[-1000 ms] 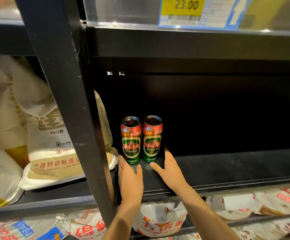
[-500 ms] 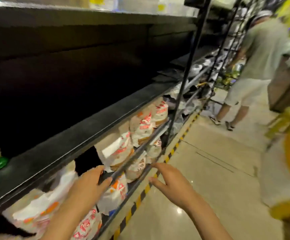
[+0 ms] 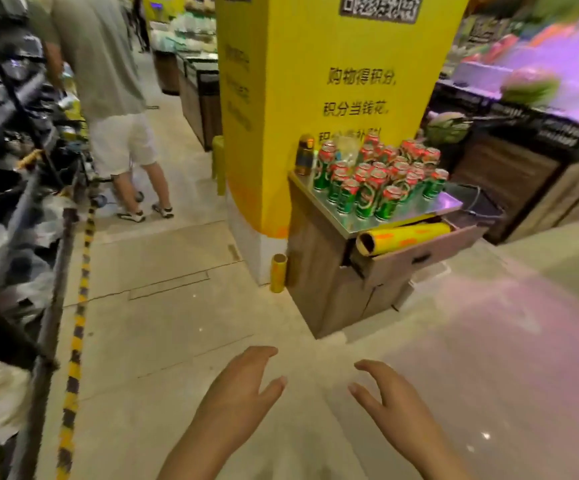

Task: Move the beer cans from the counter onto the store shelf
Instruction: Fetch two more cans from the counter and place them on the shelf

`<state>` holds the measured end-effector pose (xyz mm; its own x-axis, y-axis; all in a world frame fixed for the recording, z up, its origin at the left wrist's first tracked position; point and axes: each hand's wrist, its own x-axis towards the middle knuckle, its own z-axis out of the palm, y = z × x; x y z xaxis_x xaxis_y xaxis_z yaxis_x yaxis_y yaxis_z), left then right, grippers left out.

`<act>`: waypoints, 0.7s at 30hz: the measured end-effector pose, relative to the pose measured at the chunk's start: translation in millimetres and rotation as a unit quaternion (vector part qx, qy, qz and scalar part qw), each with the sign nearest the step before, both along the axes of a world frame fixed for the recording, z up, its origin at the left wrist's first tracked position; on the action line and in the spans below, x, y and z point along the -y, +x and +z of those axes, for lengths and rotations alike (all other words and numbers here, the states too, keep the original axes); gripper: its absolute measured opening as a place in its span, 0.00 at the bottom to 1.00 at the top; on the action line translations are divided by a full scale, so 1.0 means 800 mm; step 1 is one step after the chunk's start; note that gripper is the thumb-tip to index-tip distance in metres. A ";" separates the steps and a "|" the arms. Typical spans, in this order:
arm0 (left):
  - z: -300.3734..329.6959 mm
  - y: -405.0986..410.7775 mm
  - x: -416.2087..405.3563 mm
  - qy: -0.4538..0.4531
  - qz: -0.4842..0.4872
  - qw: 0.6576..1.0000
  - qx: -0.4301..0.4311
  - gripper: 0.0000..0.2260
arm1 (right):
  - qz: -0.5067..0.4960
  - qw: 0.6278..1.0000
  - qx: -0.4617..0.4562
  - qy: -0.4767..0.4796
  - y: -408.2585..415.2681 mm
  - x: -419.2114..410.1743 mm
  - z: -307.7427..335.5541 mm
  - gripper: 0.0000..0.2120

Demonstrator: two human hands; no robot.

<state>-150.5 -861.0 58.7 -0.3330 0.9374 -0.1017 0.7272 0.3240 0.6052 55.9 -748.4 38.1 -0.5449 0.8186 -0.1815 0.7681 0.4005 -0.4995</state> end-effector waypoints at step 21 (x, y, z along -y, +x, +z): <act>-0.018 -0.076 -0.430 -0.041 -0.075 0.996 0.025 0.20 | -0.171 0.982 -0.069 -0.031 0.004 -0.356 0.031 0.19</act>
<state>-211.1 -516.6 44.0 -0.1830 0.9638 -0.1939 0.7401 0.2648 0.6182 58.7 -463.7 62.9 -0.2635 0.9475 -0.1811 0.7754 0.0963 -0.6241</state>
